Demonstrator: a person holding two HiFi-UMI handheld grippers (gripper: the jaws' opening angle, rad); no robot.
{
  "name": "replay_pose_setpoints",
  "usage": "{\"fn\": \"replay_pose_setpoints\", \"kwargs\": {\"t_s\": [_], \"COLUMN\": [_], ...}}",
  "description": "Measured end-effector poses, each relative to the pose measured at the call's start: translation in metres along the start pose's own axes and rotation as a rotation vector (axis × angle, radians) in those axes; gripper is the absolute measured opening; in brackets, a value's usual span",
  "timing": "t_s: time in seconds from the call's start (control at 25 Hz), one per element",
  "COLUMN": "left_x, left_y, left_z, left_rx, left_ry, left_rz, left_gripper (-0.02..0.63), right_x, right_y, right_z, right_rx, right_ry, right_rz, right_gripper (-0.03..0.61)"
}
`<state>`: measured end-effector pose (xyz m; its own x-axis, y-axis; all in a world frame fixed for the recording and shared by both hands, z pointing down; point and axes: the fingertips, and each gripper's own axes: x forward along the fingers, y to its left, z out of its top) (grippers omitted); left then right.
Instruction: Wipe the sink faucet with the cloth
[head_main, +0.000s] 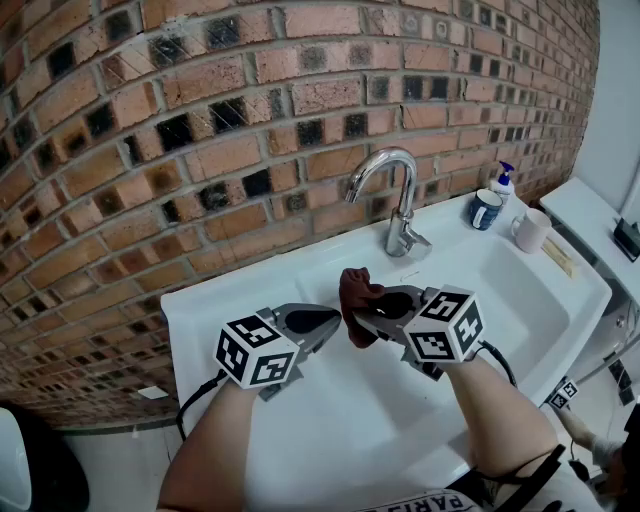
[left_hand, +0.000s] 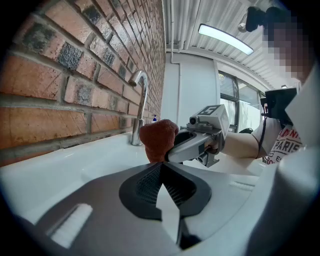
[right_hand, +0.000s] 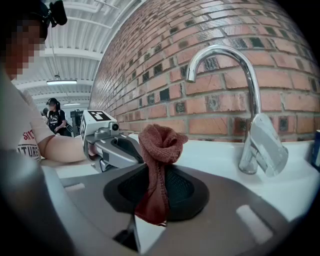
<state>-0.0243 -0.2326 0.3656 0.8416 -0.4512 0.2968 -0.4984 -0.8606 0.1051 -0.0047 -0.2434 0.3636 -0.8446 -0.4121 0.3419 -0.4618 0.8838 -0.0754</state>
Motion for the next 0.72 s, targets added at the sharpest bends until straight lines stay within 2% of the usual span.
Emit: {"fn": "replay_pose_setpoints", "kwargs": {"t_s": [0.28, 0.44, 0.72], "left_x": [-0.006, -0.006, -0.005], "left_y": [0.005, 0.005, 0.004], "left_z": [0.002, 0.002, 0.001], "left_rx": [-0.022, -0.028, -0.024], "left_ry": [-0.028, -0.029, -0.024], "left_rz": [0.017, 0.017, 0.012], "left_gripper": [0.006, 0.006, 0.006], "right_x": [-0.014, -0.017, -0.018], "right_y": [-0.011, -0.01, -0.019], "right_z": [0.041, 0.071, 0.125], "right_rx": [-0.011, -0.028, -0.103], "right_ry": [-0.08, -0.131, -0.18], "right_rz": [-0.062, -0.062, -0.093], "right_gripper": [0.089, 0.089, 0.089]}}
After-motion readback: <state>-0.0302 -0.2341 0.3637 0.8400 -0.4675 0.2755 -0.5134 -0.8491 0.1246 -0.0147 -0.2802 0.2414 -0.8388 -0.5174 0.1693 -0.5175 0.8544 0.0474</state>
